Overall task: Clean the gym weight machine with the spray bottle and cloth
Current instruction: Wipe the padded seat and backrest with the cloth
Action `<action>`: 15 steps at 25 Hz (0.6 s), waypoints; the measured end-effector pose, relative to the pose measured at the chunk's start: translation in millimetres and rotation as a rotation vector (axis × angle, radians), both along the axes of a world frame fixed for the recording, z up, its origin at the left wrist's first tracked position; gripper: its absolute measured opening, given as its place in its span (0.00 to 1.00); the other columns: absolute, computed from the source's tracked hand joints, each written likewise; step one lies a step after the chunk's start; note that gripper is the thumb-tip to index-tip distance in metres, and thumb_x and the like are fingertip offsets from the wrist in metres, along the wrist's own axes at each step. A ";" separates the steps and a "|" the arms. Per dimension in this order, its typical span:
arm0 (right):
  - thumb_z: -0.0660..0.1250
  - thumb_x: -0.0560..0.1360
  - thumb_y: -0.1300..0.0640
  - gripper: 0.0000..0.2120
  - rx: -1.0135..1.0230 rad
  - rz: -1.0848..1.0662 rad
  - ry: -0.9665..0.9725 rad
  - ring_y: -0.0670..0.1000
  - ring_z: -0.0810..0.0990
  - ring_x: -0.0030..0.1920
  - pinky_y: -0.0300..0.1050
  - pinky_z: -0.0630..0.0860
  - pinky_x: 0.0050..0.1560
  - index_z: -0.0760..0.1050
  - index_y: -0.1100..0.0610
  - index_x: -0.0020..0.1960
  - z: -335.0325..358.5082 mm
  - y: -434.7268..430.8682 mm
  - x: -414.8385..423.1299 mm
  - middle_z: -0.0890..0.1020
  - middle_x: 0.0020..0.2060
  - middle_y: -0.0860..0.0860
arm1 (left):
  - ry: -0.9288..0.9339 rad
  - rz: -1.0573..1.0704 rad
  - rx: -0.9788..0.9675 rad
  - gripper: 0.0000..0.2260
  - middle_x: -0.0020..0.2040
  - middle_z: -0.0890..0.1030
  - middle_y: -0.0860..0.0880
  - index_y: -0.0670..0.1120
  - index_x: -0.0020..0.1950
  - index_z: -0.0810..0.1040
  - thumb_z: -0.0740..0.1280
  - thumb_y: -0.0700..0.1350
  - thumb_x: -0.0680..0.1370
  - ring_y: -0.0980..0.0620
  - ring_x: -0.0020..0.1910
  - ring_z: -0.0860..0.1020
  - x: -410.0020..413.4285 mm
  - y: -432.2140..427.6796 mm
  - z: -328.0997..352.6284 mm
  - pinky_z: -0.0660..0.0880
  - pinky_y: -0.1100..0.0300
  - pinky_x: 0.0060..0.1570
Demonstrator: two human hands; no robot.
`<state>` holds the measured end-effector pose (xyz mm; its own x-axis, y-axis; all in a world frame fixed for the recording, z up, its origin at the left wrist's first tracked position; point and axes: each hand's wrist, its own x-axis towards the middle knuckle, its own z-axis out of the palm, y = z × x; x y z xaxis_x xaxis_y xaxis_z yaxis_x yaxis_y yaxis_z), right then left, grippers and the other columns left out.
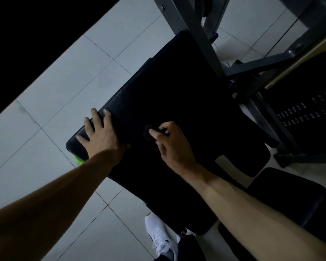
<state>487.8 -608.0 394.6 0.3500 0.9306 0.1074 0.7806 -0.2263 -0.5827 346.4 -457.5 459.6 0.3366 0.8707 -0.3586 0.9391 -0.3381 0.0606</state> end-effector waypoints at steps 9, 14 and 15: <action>0.72 0.73 0.64 0.15 0.254 -0.558 0.273 0.56 0.78 0.52 0.47 0.77 0.57 0.81 0.58 0.59 13.1 90.0 43.1 0.76 0.55 0.57 | 0.020 -0.018 0.110 0.57 0.82 0.49 0.46 0.53 0.82 0.49 0.82 0.58 0.63 0.40 0.81 0.49 -1.8 0.0 -2.6 0.53 0.32 0.76; 0.65 0.77 0.54 0.14 0.178 0.091 0.106 0.57 0.77 0.50 0.52 0.78 0.49 0.83 0.51 0.60 20.7 77.9 -1.3 0.76 0.52 0.54 | 0.038 -0.008 0.124 0.55 0.81 0.52 0.46 0.52 0.81 0.51 0.80 0.59 0.64 0.40 0.80 0.52 -0.3 1.9 -1.4 0.56 0.33 0.75; 0.61 0.78 0.51 0.17 0.172 0.093 0.107 0.56 0.76 0.49 0.53 0.78 0.50 0.83 0.52 0.60 19.8 85.1 20.0 0.76 0.52 0.54 | 0.037 -0.004 0.121 0.56 0.81 0.52 0.46 0.52 0.81 0.51 0.81 0.59 0.63 0.40 0.80 0.52 0.2 2.1 -0.7 0.56 0.34 0.75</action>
